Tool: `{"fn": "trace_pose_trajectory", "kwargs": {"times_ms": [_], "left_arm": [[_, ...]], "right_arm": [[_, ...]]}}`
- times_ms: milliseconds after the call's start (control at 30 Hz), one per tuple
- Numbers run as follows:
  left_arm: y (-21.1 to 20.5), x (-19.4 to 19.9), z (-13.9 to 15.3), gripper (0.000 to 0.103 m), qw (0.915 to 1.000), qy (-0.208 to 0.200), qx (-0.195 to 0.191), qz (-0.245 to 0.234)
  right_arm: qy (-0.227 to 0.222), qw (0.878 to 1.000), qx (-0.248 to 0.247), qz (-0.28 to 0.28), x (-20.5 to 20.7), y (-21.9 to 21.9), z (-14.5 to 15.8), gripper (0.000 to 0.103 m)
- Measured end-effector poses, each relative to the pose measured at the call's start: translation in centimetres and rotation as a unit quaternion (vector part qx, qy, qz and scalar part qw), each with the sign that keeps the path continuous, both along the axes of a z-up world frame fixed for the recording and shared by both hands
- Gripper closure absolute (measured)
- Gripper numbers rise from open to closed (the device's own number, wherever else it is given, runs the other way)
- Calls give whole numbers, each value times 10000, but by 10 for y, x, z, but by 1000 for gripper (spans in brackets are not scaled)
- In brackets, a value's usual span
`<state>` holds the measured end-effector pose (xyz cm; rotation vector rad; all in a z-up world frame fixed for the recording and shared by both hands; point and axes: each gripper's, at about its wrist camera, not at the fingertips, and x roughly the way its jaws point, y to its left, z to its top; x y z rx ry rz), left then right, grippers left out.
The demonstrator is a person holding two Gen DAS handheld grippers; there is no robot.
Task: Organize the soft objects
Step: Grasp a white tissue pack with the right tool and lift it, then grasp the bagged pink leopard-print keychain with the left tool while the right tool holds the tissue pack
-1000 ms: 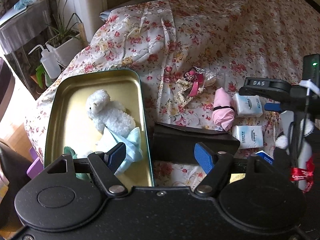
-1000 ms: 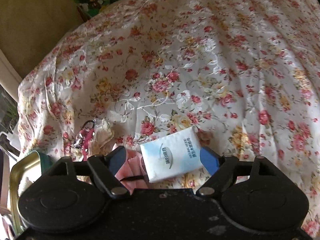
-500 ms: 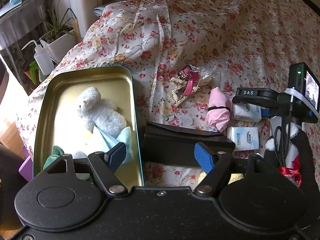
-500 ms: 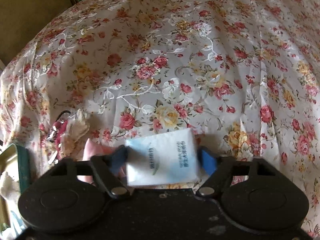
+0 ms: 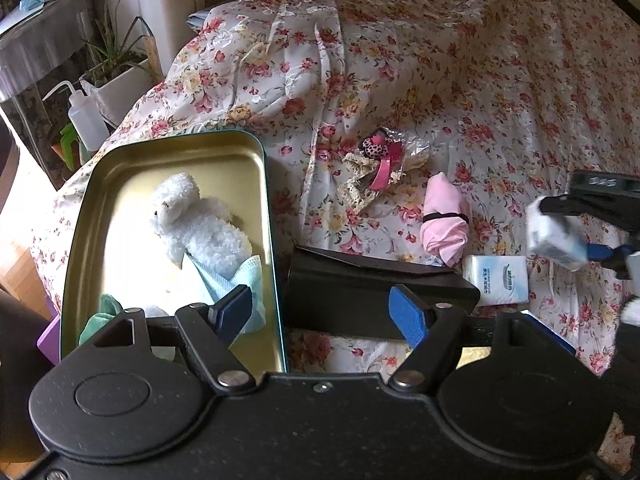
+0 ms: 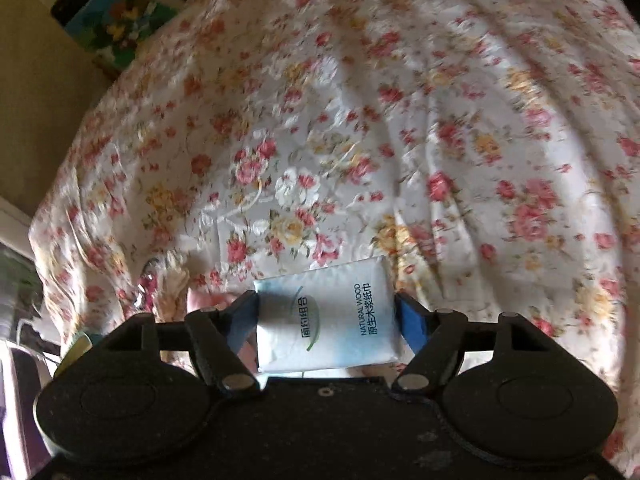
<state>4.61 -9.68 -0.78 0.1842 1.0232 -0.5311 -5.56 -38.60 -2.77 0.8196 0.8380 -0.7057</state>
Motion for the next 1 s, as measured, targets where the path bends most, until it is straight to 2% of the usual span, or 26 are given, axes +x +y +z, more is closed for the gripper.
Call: {"fn": "trace_pose_trajectory", "kwargs": {"times_ms": [200,400,633,833,1000], "left_arm": [[-5,-1,-4,32,9997,-201,52,-123],[-14,2,-11,32,9999,-96,29,-116],[-41,5,-11,31,9998,-119,16,-155],[-69,32,-16,31,9996,176,-170,124],[-97,57,-26,31,9993,55,-72,350]], "right_arm": [[-246,9994,-222,-54,-18,8,20,30],[-181,9997,-111,-141,-19,3,11,30],[-302,9993,120,-194,-22,-4,3,30],[-236,9988,351,-256,-24,-13,-12,30],[-279,9986,279,-361,-26,-16,-15,30]]}}
